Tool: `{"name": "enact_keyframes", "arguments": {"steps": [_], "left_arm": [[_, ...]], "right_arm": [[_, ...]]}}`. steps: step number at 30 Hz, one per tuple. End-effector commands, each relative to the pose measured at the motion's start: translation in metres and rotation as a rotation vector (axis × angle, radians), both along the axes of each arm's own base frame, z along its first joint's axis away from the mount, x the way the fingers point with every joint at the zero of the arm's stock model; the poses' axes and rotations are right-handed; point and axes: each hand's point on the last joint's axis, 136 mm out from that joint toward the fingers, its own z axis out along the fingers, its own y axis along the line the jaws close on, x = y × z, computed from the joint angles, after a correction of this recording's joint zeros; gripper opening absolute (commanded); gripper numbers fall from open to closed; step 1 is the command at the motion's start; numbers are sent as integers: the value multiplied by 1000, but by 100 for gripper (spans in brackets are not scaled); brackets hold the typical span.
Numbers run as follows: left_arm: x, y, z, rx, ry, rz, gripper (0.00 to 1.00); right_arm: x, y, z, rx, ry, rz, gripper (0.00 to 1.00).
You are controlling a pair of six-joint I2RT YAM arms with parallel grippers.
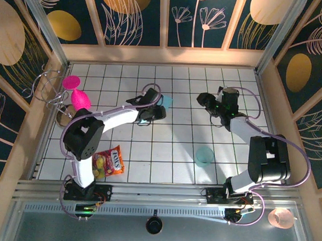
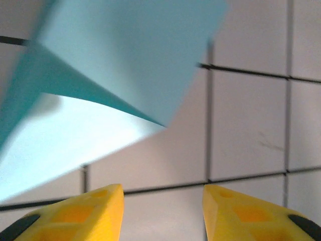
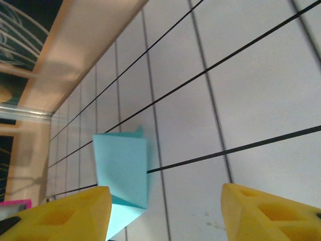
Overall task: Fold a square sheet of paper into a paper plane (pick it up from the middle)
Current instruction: Turn over the paper at the center of the table, then move the paper to the center of the table.
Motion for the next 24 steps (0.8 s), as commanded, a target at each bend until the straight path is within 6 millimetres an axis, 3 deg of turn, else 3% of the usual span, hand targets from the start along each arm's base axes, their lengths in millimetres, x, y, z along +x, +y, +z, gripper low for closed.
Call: {"name": "enact_keyframes", "arguments": {"steps": [1,6,9,13,24], "left_arm": [[26,0,15,-83,-73,27,46],[56,19,5,-50,-102,125,45],[67,19,1,-70,-98,137,45],[69,19,-7,-64,-83,147,44],[61,32,-40,-21,-20,170,43]], "right_arm": [[0,17,2,1,-50,16,67],[-2,39,2,24,-73,85,74],[-3,50,3,46,-71,125,75],[-3,56,4,71,-60,138,75],[-7,85,-37,103,160,217,64]]}}
